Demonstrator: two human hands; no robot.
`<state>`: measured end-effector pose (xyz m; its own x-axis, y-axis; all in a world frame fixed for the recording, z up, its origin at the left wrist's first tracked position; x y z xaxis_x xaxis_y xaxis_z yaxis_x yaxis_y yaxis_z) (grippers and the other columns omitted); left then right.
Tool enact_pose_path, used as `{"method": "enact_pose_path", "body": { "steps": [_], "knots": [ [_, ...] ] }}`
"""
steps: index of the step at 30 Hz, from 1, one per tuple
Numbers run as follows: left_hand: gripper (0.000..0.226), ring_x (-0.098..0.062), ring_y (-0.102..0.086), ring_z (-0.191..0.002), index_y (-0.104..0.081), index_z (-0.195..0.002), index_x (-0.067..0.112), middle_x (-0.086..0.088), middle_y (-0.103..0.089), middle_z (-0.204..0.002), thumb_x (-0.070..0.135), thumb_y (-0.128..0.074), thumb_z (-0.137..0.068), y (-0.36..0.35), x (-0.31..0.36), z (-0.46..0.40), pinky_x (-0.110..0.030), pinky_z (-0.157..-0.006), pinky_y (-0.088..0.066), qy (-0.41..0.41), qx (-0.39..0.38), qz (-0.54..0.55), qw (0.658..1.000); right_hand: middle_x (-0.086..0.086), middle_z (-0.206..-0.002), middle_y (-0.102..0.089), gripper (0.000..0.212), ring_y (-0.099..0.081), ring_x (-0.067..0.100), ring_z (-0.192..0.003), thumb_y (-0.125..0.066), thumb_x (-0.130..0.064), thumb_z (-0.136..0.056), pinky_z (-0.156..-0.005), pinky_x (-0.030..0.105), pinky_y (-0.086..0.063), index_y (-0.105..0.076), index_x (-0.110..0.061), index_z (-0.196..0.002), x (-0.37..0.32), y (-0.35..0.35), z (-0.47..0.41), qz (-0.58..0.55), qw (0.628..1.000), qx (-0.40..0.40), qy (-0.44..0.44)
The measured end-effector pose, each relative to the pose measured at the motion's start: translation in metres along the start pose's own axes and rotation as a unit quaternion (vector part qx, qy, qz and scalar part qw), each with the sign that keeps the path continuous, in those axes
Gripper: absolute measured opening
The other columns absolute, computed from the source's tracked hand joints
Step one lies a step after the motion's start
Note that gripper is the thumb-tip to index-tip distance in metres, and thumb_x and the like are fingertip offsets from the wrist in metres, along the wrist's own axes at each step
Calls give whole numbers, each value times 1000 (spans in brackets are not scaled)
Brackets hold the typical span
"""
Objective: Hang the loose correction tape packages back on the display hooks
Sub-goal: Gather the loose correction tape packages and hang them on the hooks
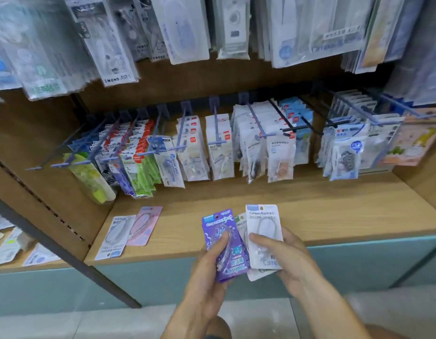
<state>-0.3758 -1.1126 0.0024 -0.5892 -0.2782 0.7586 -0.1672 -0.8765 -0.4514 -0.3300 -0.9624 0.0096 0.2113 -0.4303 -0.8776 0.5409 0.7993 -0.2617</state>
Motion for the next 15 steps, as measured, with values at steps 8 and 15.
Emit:
{"method": "enact_pose_path", "body": {
  "steps": [8, 15],
  "knots": [
    [54, -40, -67, -121, -68, -135, 5, -23, -68, -135, 27, -77, -86, -83, 23, 110, -61, -108, -50, 99, -23, -7, 995, 17, -105, -78, 38, -75, 39, -98, -80, -10, -76, -87, 52, -60, -75, -7, -114, -68, 49, 125, -120, 987, 94, -54],
    [47, -24, -78, -91, -70, -127, 16, -13, -79, -115, 29, -76, -82, -204, 156, 255, -40, -78, -65, 121, -22, -92, 988, 12, -109, -78, 45, -75, 33, -101, -79, -8, -71, -88, 45, -57, -73, -10, -115, -245, 41, 262, -123, 984, 119, -47]
  ]
}}
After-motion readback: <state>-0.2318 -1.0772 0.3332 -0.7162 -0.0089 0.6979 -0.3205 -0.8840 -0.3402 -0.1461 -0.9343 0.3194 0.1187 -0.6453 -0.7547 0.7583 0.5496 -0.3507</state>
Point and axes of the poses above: each hand's wrist, its own z-axis away from the middle knuckle, its own y-axis out of the back of the hand, x = y × z, the point moved 1 cm from there along -z, towards the middle knuckle
